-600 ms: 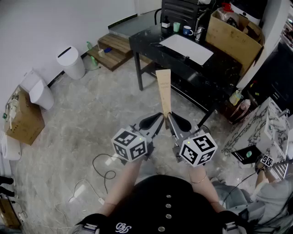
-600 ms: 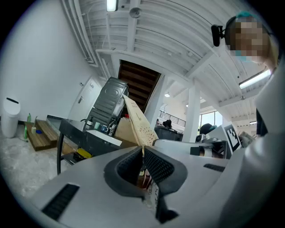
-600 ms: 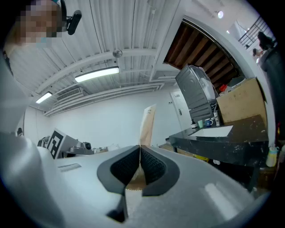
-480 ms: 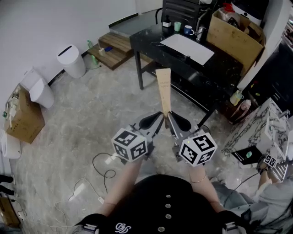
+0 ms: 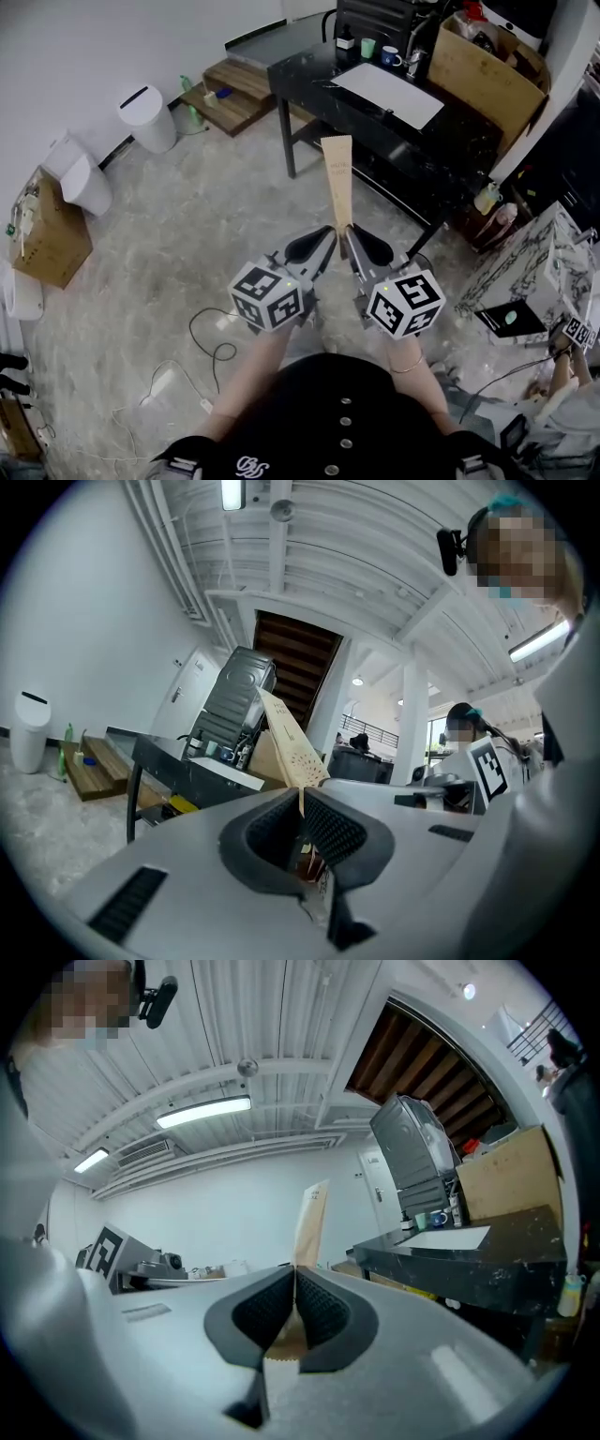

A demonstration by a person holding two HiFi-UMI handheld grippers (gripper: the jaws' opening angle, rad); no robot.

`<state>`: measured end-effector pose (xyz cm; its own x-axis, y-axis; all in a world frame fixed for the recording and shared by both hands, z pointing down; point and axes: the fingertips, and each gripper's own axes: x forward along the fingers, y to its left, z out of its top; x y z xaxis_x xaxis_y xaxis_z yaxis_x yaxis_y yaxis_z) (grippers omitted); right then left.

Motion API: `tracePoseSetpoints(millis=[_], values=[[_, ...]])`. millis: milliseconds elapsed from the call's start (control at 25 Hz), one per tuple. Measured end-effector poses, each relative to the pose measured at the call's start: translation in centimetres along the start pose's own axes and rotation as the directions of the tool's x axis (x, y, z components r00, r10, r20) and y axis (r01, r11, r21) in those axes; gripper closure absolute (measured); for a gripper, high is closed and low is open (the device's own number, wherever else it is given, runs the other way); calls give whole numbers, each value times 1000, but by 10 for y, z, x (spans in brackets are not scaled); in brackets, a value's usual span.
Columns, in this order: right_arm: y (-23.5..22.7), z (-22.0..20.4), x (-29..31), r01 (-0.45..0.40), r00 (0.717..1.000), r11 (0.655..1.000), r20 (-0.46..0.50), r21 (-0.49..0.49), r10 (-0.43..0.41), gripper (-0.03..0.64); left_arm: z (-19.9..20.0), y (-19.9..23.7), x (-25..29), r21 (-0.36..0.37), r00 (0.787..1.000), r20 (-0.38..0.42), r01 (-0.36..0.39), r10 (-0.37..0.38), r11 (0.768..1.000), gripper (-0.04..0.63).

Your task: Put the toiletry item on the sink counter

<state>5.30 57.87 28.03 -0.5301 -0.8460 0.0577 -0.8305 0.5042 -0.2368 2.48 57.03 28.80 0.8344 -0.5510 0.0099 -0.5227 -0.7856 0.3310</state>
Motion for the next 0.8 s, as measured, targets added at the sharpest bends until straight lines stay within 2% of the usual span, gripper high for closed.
tracePoseSetpoints(millis=[280, 400, 520, 680, 800], values=[[-9, -8, 13, 17, 1000, 1000, -18, 4, -17, 609, -3, 19, 4, -11, 999, 5, -34, 34, 999, 572], [-23, -13, 23, 8, 999, 1000, -47, -7, -8, 609, -8, 27, 17, -28, 1000, -9, -22, 22, 999, 572], [-41, -9, 41, 4, 999, 1000, -44, 6, -3, 609, -1, 40, 33, -10, 1000, -9, -14, 14, 1000, 572], [-60, -2, 79, 5, 999, 1000, -37, 14, -4, 609, 10, 80, 49, -12, 999, -10, -43, 43, 999, 572], [-76, 9, 116, -3, 999, 1000, -35, 3, 4, 608, 34, 117, 70, -2, 999, 4, -54, 54, 999, 572]])
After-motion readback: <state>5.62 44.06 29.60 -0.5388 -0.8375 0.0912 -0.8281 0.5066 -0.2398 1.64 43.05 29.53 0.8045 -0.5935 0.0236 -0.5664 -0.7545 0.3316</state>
